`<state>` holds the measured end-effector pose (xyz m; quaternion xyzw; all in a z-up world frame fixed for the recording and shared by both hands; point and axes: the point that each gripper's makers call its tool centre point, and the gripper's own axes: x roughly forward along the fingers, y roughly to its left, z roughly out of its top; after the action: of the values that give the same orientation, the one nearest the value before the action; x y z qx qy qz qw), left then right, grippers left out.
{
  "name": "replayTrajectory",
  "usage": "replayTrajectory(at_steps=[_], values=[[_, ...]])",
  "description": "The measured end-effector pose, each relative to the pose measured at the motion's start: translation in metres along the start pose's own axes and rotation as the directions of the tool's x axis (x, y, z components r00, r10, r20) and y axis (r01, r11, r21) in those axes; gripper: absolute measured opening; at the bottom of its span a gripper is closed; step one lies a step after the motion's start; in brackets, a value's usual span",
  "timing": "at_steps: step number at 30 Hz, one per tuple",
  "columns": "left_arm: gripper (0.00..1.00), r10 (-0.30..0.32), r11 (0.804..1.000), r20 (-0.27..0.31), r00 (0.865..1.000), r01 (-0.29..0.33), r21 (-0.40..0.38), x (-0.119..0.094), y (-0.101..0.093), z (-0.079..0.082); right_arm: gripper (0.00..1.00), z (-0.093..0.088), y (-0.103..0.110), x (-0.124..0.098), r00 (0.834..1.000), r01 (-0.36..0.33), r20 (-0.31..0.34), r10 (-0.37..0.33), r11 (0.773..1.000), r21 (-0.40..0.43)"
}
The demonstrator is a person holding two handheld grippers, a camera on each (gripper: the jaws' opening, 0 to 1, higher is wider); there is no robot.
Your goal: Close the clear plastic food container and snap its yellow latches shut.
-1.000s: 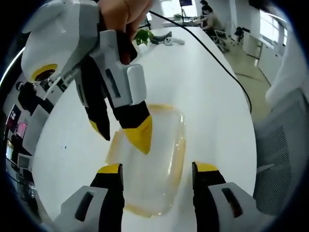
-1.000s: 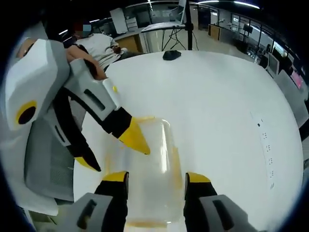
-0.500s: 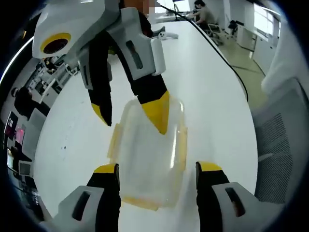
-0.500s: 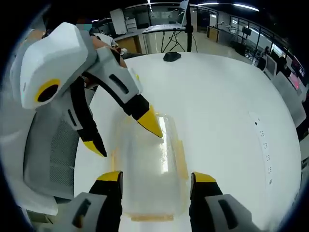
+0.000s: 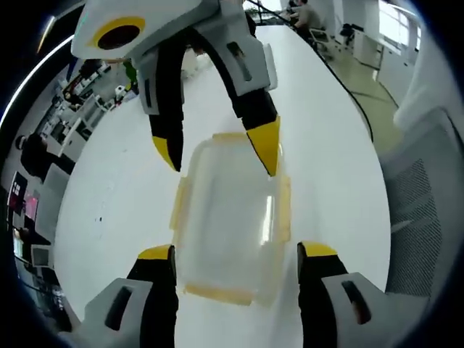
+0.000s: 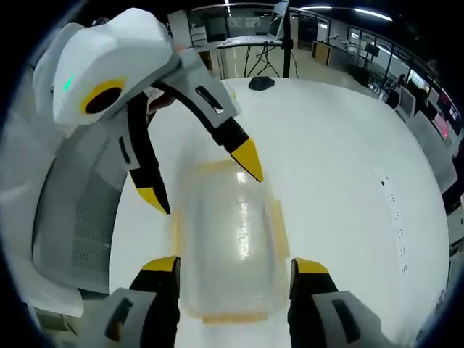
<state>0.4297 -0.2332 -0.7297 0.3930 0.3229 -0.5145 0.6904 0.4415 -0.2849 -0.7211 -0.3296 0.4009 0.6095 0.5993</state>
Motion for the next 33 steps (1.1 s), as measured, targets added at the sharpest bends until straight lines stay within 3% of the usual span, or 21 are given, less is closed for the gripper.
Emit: replayTrajectory(at_steps=[8, 21, 28, 33], values=[[0.75, 0.009, 1.000, -0.010, 1.000, -0.008, 0.022, 0.001, 0.006, -0.005, 0.69, -0.002, 0.006, -0.002, 0.999, 0.034, 0.001, -0.034, 0.999, -0.035], [0.88, -0.019, 0.999, -0.051, 0.999, 0.020, 0.028, 0.013, 0.008, -0.018, 0.83, -0.027, 0.010, 0.013, 0.994, 0.094, -0.053, -0.101, 0.989, -0.116], [0.90, -0.034, 0.999, -0.090, 0.995, 0.037, 0.035, 0.025, 0.005, -0.024, 0.83, -0.037, 0.008, 0.024, 0.989, 0.104, -0.092, -0.117, 0.986, -0.133], [0.87, -0.032, 0.997, -0.120, 0.992, 0.039, 0.060, 0.034, 0.003, -0.028, 0.77, -0.037, 0.001, 0.023, 0.983, 0.128, -0.110, -0.144, 0.982, -0.142]])
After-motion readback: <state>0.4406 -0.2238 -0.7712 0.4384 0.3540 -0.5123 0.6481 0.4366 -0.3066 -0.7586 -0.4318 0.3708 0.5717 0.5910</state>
